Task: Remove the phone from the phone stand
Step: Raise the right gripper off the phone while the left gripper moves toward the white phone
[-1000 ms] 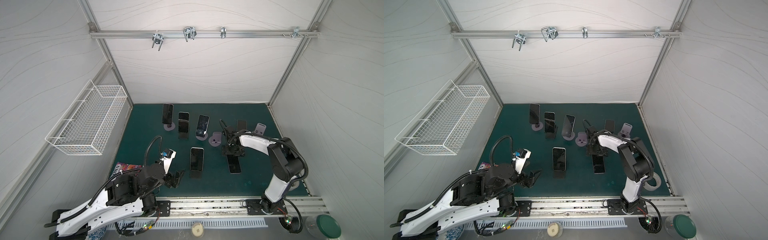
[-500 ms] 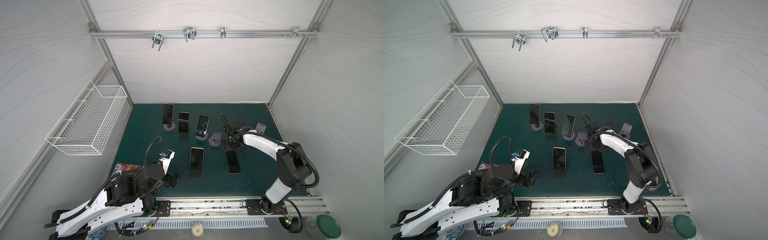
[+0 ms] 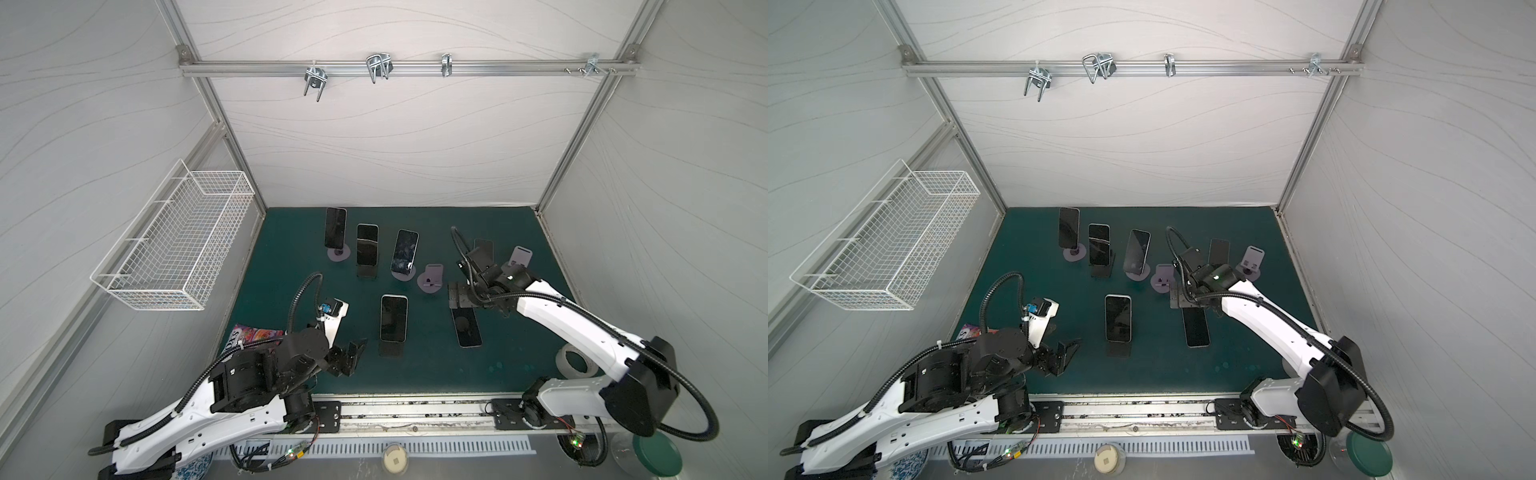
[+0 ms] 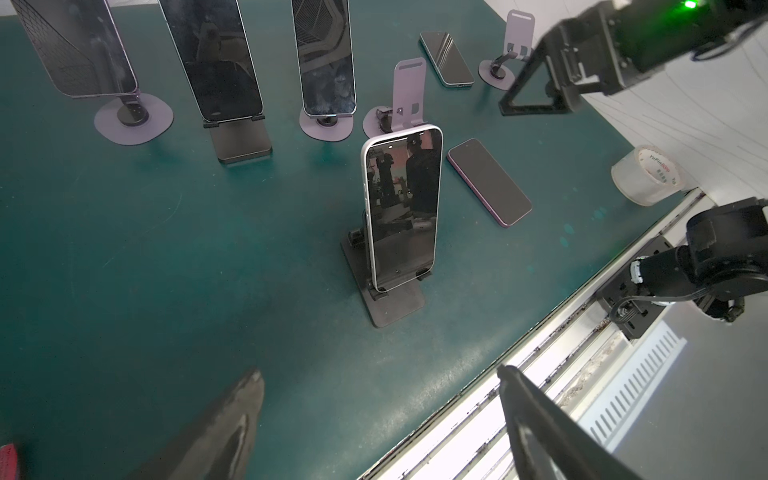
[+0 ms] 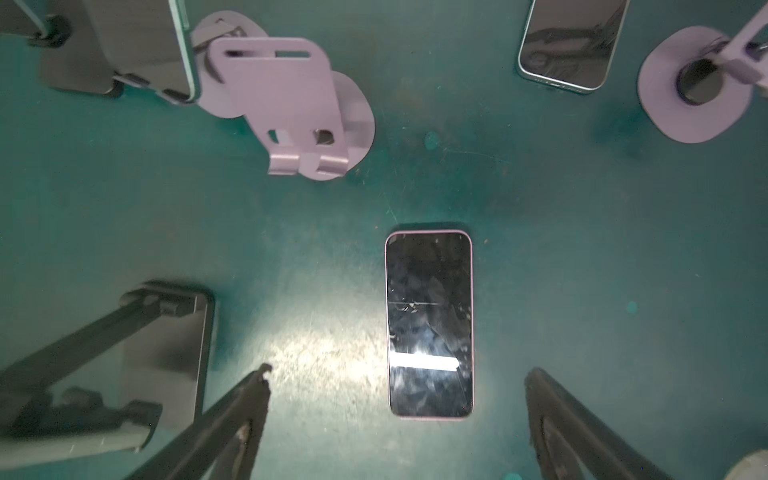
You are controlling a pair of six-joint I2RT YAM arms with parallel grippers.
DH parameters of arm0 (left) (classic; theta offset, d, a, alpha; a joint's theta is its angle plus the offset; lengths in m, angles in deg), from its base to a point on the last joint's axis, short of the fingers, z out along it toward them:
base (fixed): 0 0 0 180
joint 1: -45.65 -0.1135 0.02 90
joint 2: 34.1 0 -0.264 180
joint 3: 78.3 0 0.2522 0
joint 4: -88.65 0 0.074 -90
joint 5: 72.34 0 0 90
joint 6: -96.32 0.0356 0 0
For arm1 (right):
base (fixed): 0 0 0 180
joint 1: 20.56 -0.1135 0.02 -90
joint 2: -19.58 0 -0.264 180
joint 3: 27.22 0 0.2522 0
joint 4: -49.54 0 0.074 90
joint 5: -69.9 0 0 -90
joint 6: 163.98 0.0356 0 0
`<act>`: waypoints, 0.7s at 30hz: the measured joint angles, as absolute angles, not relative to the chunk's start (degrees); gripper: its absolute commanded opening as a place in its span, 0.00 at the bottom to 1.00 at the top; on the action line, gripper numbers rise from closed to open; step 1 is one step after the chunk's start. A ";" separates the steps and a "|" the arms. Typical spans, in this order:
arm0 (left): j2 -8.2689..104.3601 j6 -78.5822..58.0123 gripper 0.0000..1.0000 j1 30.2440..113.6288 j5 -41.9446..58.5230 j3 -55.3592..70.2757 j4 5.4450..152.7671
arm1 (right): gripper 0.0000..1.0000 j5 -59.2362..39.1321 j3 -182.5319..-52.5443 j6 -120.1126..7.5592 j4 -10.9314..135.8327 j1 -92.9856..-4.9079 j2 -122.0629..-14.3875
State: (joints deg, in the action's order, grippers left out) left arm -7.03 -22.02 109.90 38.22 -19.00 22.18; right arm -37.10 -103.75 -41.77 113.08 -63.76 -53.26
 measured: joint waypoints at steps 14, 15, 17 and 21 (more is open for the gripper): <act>-0.82 -25.12 0.87 109.90 37.10 -22.11 27.53 | 0.88 -39.35 -95.79 -34.10 119.22 -80.20 -28.80; 0.23 -25.36 0.87 109.90 37.12 -22.11 28.12 | 0.87 -39.33 -95.27 -34.10 119.22 -80.64 -27.69; 2.79 -25.84 0.87 109.90 37.17 -22.11 29.50 | 0.86 -39.11 -93.85 -34.64 119.07 -81.29 -25.35; 6.59 -27.13 0.87 109.90 37.39 -22.04 30.24 | 0.85 -37.97 -91.40 -36.83 117.78 -81.58 -22.66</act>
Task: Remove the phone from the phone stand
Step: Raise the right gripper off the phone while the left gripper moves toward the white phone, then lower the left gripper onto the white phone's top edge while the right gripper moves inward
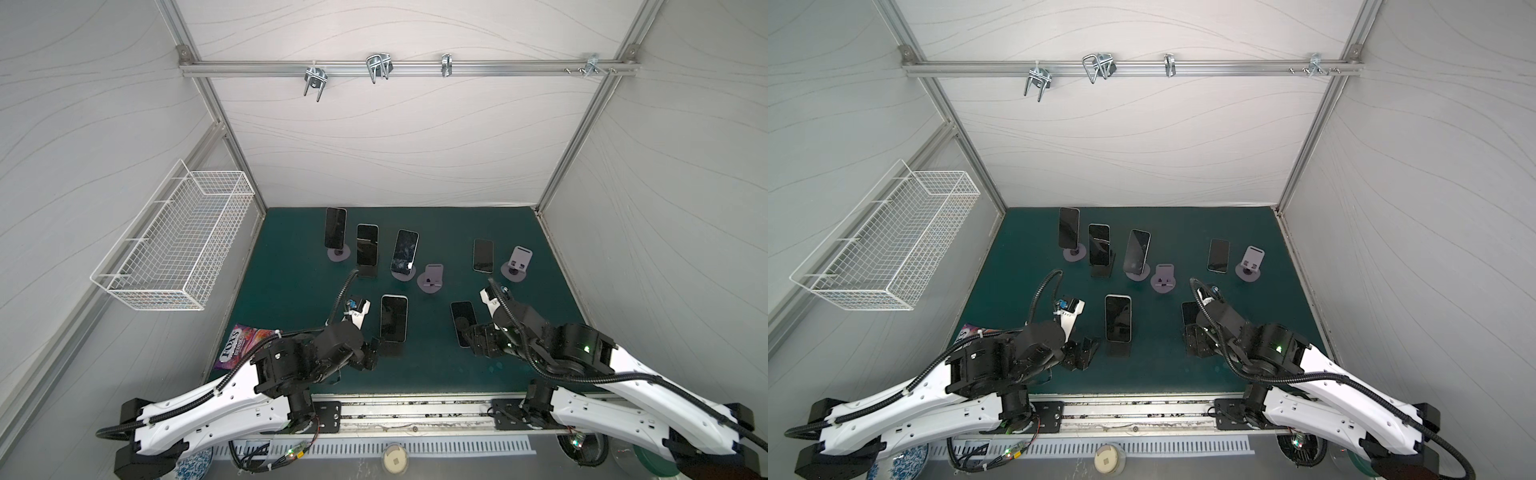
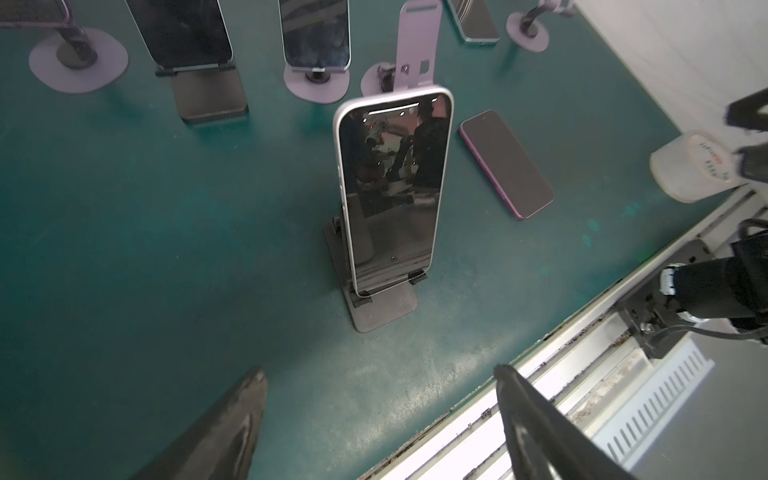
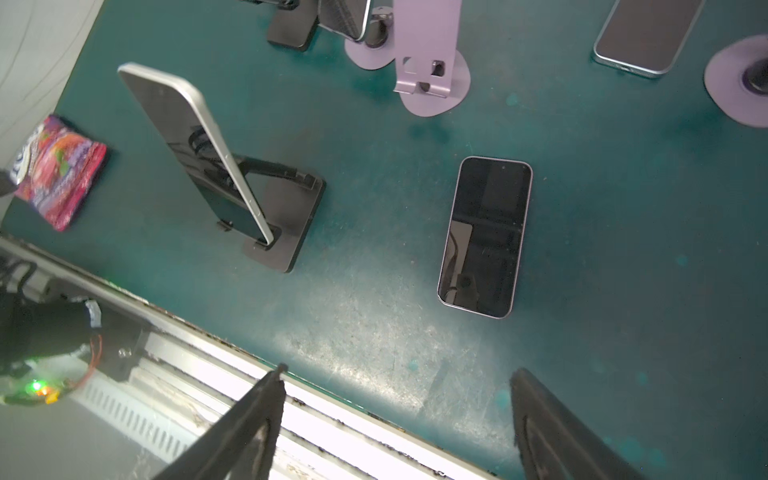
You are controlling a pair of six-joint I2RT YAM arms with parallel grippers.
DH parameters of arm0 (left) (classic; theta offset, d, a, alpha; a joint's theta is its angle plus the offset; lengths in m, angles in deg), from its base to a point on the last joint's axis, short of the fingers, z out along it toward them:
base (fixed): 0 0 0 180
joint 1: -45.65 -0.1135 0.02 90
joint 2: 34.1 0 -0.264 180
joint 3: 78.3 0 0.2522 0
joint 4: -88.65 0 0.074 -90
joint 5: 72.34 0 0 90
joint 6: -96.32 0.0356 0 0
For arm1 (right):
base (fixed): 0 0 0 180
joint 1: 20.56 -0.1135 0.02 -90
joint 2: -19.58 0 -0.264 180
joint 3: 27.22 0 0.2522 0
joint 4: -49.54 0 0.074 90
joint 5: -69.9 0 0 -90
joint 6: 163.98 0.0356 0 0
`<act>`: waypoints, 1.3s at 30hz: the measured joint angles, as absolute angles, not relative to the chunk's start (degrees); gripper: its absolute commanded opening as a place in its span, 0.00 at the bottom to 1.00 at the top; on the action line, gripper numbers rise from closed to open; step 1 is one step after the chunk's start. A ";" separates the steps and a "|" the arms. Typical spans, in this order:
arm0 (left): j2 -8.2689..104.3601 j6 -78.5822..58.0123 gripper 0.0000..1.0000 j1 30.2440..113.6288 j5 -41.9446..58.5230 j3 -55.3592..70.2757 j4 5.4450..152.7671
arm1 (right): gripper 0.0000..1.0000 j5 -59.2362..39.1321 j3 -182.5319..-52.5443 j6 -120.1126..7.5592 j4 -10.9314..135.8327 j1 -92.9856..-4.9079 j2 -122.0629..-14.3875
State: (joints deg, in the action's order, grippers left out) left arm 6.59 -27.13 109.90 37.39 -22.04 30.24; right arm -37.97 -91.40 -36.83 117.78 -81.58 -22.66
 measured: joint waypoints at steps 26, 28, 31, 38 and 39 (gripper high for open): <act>23.83 -35.35 0.91 109.90 46.24 -10.85 31.88 | 0.78 -35.33 -89.19 -46.36 115.31 -81.99 -12.32; 24.58 -35.96 0.92 109.90 47.31 -9.98 31.93 | 0.78 -35.70 -89.19 -46.36 115.33 -82.08 -12.98; 25.47 -37.49 0.92 109.90 48.75 -9.60 31.86 | 0.78 -36.09 -89.19 -46.36 115.42 -82.63 -14.03; 27.35 -40.99 0.97 109.90 51.81 -8.71 31.23 | 0.79 -38.34 -89.19 -45.94 116.27 -84.92 -14.38; 27.66 -41.18 0.98 109.90 51.99 -8.53 31.14 | 0.79 -39.02 -89.21 -45.75 116.53 -85.60 -14.38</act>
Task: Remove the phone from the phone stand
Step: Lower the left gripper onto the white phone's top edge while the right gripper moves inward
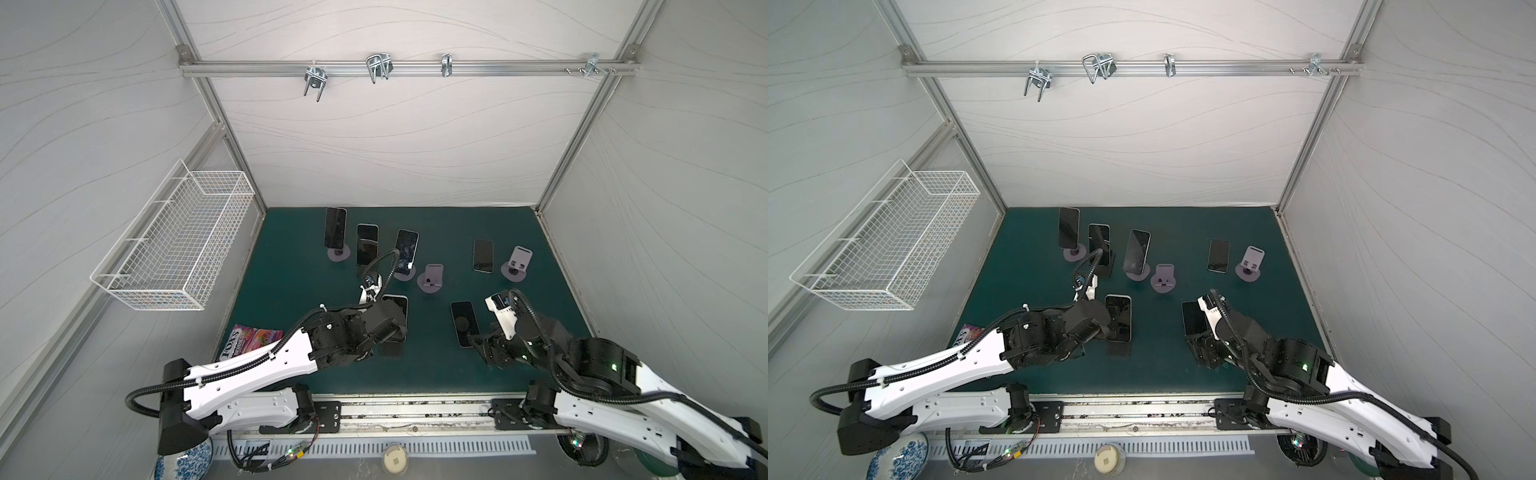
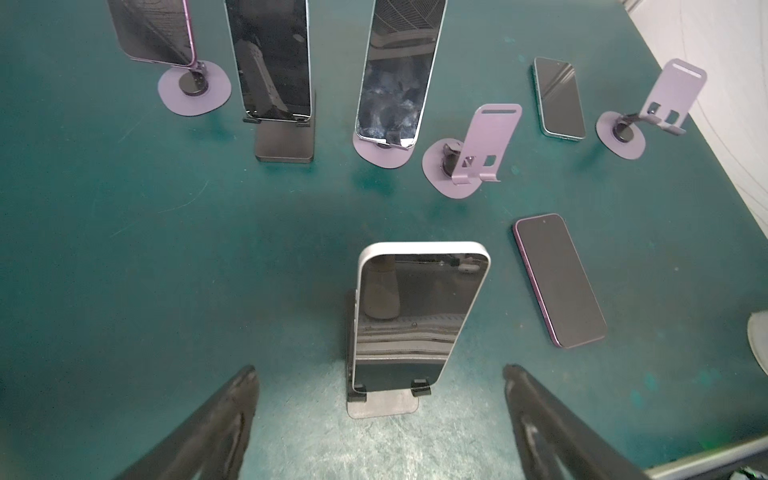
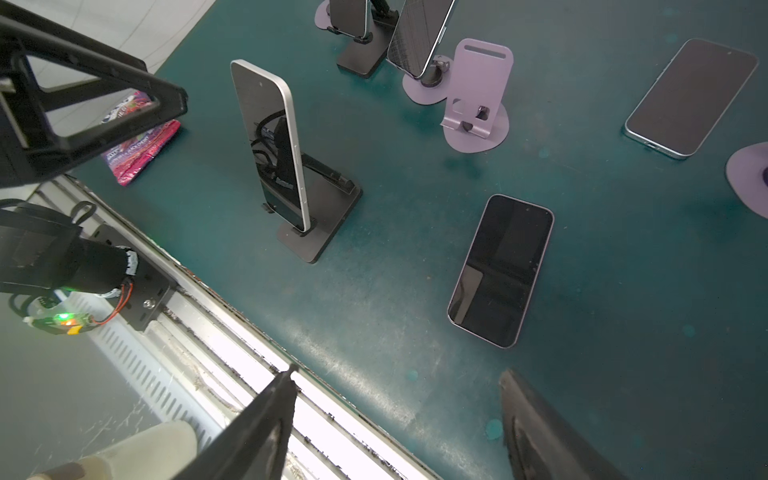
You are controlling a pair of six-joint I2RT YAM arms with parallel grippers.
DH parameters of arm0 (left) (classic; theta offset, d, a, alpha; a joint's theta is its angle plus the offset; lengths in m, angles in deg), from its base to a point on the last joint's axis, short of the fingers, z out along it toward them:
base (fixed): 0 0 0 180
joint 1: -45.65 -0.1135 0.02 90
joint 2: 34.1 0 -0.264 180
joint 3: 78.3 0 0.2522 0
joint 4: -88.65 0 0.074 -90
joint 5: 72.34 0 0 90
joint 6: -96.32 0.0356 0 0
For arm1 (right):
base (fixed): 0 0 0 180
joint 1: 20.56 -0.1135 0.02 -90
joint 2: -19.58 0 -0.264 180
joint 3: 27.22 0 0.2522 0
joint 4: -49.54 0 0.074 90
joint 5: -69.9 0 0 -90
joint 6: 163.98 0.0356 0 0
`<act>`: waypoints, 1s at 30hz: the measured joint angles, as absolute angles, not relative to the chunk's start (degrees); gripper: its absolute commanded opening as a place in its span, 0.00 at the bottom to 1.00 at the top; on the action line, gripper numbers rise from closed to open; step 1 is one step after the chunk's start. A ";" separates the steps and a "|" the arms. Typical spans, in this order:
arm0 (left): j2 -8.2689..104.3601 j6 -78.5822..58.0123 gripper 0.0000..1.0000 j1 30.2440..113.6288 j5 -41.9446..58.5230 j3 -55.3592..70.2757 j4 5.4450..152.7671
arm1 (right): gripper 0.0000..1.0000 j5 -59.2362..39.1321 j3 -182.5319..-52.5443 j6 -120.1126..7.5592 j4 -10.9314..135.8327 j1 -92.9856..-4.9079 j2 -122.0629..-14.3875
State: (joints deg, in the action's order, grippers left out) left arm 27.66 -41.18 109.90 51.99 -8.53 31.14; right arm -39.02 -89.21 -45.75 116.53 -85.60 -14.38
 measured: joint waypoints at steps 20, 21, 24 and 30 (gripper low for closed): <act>26.87 -43.44 0.99 109.90 53.82 -4.40 27.23 | 0.79 -51.70 -89.85 -38.29 123.05 -96.57 -9.05; 26.87 -43.46 0.99 109.90 54.00 -4.25 27.16 | 0.79 -52.09 -89.85 -37.86 123.09 -96.59 -8.32; 27.11 -43.44 0.99 109.90 54.35 -4.23 26.88 | 0.79 -52.88 -89.85 -36.92 123.35 -96.61 -6.93; 28.45 -43.39 0.99 109.90 54.39 -3.86 26.66 | 0.79 -53.08 -89.85 -36.83 123.29 -96.61 -8.70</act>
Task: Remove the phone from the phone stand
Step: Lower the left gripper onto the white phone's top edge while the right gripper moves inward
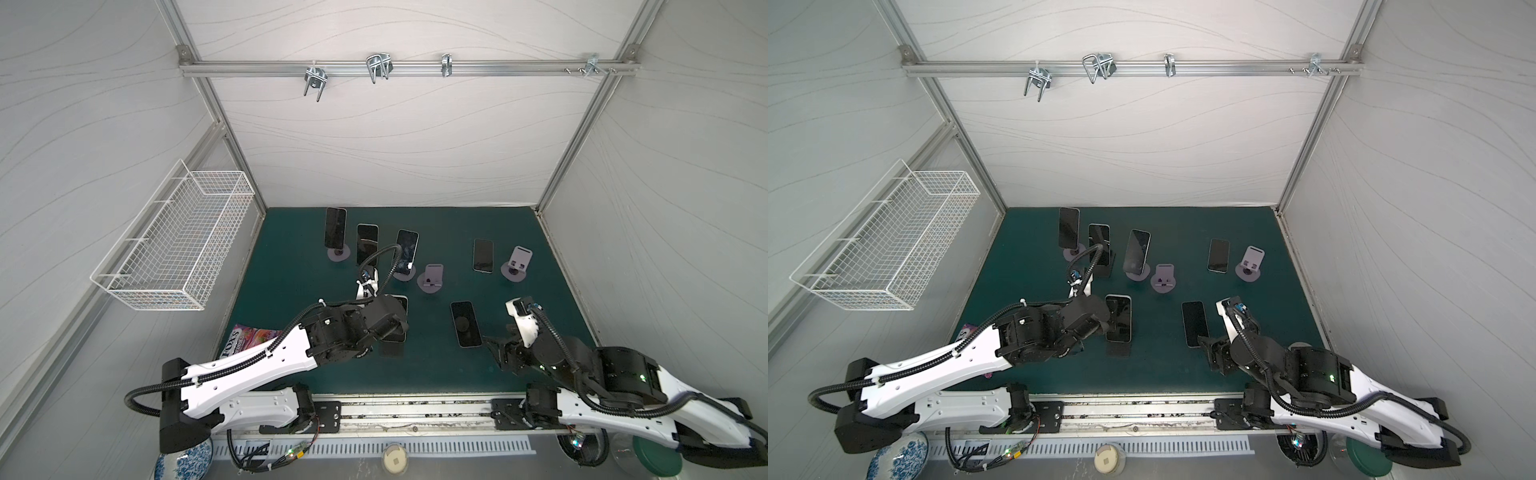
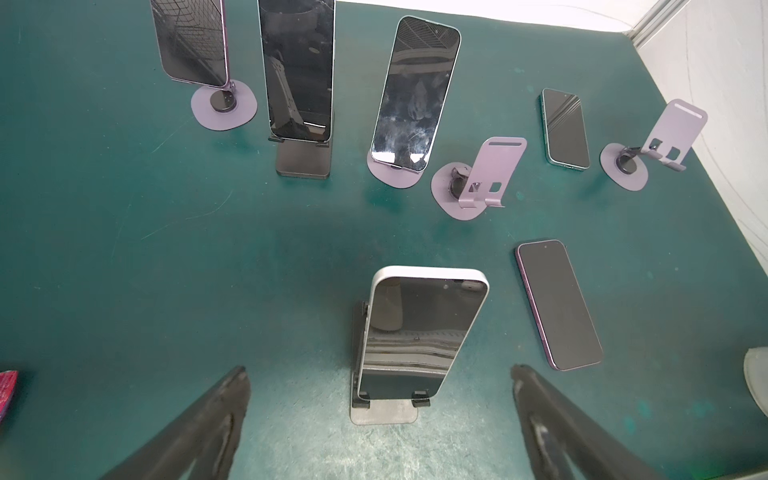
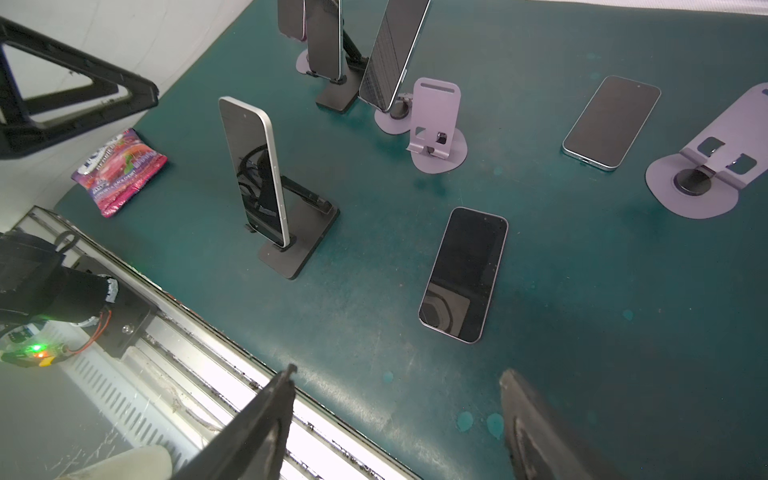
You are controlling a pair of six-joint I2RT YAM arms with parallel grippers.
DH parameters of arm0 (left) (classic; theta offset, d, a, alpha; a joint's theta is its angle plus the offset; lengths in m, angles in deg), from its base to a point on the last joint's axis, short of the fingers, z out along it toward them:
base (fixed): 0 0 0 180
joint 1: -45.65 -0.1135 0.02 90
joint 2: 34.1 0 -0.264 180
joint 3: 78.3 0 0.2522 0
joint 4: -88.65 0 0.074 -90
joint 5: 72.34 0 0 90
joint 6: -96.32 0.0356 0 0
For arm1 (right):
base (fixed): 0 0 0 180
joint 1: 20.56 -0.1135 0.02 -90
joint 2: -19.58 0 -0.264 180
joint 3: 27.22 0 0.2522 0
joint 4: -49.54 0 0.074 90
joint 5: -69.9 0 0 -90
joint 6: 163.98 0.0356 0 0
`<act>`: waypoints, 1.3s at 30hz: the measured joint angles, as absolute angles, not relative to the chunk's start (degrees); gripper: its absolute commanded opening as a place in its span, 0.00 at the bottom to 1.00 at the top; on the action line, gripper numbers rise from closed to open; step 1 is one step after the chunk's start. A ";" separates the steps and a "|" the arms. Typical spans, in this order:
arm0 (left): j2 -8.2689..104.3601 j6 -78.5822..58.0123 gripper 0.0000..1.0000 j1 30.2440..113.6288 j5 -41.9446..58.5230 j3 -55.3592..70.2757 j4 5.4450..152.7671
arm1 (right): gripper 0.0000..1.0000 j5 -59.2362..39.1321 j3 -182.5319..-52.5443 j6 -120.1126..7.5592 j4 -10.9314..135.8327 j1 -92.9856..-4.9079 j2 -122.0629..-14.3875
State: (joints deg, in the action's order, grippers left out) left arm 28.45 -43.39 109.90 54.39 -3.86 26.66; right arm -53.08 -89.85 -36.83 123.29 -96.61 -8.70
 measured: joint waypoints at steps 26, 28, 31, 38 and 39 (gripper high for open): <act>28.07 -42.93 0.99 109.90 55.96 -4.88 25.89 | 0.80 -49.60 -89.72 -44.28 108.51 -96.61 -24.39; 28.07 -42.30 0.99 109.90 55.86 -5.36 25.98 | 0.80 -49.36 -89.72 -44.24 107.97 -96.61 -25.09; 28.23 -41.38 0.99 109.90 55.70 -5.91 26.11 | 0.80 -49.19 -89.72 -43.93 107.62 -96.61 -25.29; 29.69 -39.65 0.99 109.90 55.31 -5.93 27.25 | 0.80 -49.25 -88.43 -43.37 107.07 -96.61 -23.62; 29.95 -39.48 0.99 109.90 55.05 -5.93 27.55 | 0.80 -49.27 -88.08 -43.32 107.03 -96.61 -23.30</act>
